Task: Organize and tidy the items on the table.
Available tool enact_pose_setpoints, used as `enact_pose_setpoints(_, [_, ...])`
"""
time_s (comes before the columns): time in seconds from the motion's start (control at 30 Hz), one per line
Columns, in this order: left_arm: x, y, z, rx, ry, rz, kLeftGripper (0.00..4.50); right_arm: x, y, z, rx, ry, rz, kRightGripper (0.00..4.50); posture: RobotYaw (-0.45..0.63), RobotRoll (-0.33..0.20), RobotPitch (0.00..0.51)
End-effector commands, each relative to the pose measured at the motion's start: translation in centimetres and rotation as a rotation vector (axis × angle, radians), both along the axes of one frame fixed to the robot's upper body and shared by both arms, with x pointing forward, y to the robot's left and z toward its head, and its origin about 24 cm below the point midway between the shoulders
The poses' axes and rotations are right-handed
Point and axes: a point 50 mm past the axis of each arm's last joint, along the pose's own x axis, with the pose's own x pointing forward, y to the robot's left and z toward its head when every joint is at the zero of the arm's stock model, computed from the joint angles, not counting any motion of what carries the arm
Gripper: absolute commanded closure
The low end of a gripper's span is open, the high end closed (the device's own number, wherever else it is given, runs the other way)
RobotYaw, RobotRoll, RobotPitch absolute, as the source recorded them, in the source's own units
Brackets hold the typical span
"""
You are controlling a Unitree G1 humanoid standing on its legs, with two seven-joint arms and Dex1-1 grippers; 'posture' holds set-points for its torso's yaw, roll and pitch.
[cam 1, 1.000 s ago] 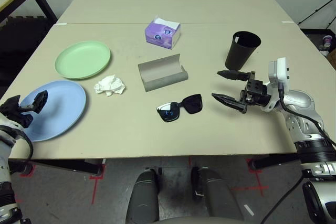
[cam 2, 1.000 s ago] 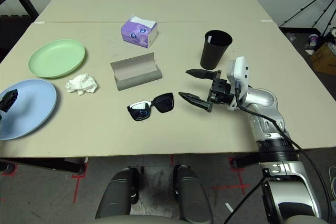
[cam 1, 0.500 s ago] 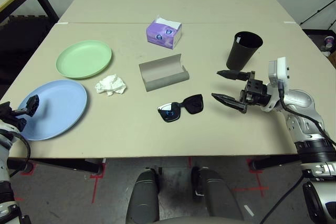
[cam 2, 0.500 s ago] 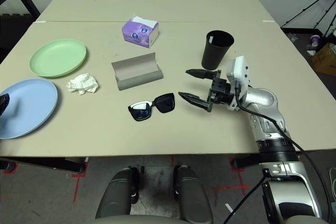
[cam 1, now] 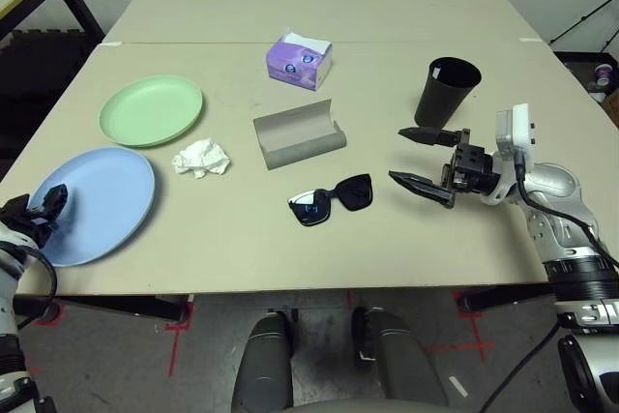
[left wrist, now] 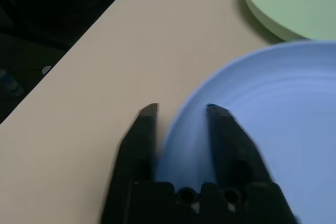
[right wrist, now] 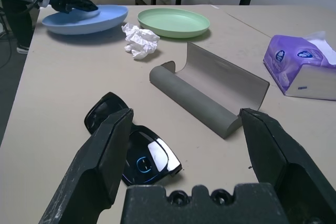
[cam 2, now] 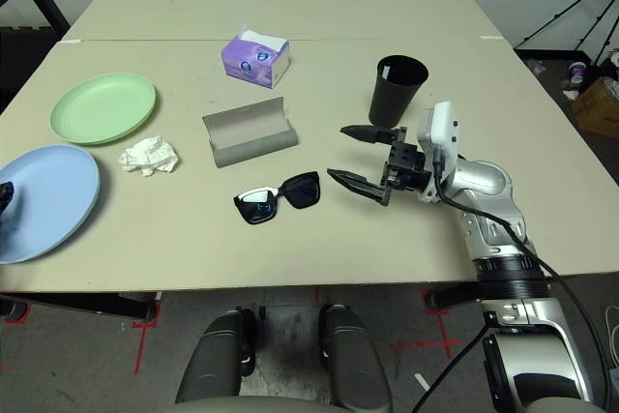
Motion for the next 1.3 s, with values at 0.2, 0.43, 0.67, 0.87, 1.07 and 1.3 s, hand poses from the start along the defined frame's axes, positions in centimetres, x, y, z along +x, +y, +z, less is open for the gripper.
enact_pose_setpoints(0.2, [-0.2,-0.1,-0.6,-0.026,0.047,-0.019,4.46,-0.1,-0.1,0.0,0.001,-0.004,0.0,0.0,-0.02,0.0,0.155])
enact_pose_setpoints(0.43, [0.1,-0.4,-0.2,-0.023,0.052,-0.053,4.46,-0.1,-0.1,-0.2,0.002,0.0,0.0,0.0,-0.02,0.0,0.158])
enact_pose_setpoints(0.67, [0.7,-1.1,1.1,0.01,0.058,-0.151,3.54,-0.2,0.1,-0.4,0.007,0.005,0.003,0.0,-0.02,0.0,0.162])
enact_pose_setpoints(0.87, [0.9,-1.1,2.9,0.047,0.089,-0.208,1.24,-0.3,0.2,-0.7,0.013,0.012,0.006,0.0,-0.01,0.0,0.167])
enact_pose_setpoints(1.07, [0.8,-0.3,4.0,0.062,0.152,-0.209,0.03,-0.5,0.3,-1.1,0.02,0.017,0.009,0.0,-0.01,0.0,0.17])
enact_pose_setpoints(1.3, [0.5,0.2,3.7,0.024,0.192,-0.182,0.03,-0.6,0.3,-1.3,0.022,0.02,0.008,0.0,-0.02,0.0,0.171])
